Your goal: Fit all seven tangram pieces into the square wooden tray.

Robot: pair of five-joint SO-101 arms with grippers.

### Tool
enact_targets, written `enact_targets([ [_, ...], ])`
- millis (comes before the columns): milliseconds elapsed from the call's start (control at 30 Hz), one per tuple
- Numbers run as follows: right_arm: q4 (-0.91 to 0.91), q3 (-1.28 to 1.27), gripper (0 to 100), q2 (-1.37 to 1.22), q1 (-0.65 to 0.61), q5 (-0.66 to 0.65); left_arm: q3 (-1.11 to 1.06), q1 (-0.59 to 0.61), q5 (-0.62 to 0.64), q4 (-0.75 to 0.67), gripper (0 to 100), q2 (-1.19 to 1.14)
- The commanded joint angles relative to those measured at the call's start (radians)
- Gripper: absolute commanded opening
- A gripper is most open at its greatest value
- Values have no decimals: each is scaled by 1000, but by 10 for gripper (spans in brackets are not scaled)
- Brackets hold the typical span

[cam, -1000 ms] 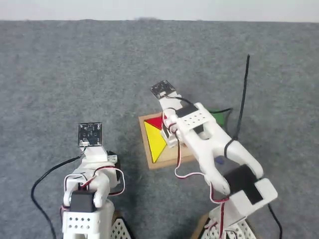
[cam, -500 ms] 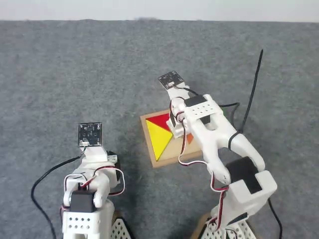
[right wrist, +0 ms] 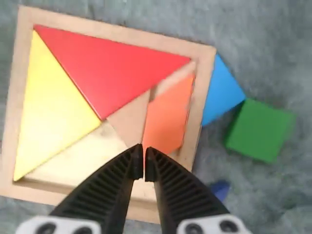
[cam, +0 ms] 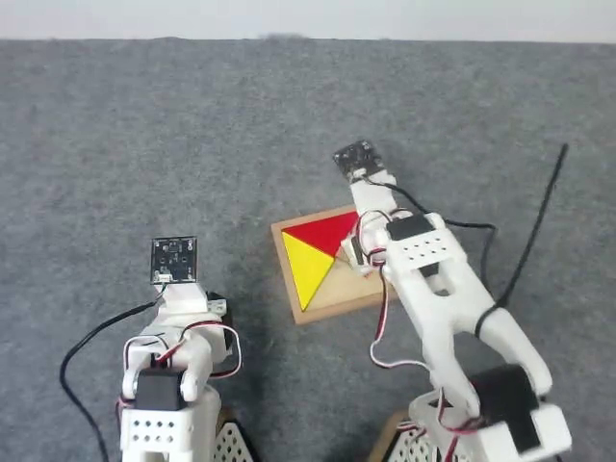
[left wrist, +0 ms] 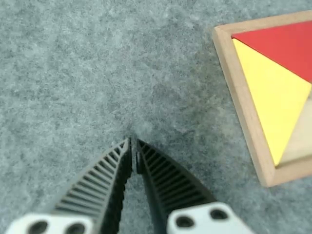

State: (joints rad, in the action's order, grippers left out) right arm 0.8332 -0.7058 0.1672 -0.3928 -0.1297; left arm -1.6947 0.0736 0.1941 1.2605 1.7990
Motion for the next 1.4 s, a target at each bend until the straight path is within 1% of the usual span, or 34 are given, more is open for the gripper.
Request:
enact_targets([
  [0,-24,40,24,-77,18,-9,12,6,-11,2,14,20],
  [200,-13,164,24,-248,19,-11,12,6,-11,2,14,20],
  [433,-8,269,23,-309,71,-12,12,6,-11,2,14,20],
  [533,-8,262,24,-269,67,-12,12,6,-11,2,14,20],
  [667,-8,201,29,-124,67,-12,12,6,-11,2,14,20],
  [800,45,144,95,25,79,-6,12,6,-11,2,14,20],
  [867,101,141,118,61,114,-3,12,6,-11,2,14,20],
  [933,111,147,128,58,165,29,12,6,-11,2,14,20],
  [1000,105,160,131,28,214,52,12,6,-11,2,14,20],
  [1100,142,227,158,-56,255,26,12,6,-11,2,14,20],
  [1233,200,351,235,-219,251,9,12,6,-11,2,14,20],
  [1367,206,470,243,-367,251,11,12,6,-11,2,14,20],
])
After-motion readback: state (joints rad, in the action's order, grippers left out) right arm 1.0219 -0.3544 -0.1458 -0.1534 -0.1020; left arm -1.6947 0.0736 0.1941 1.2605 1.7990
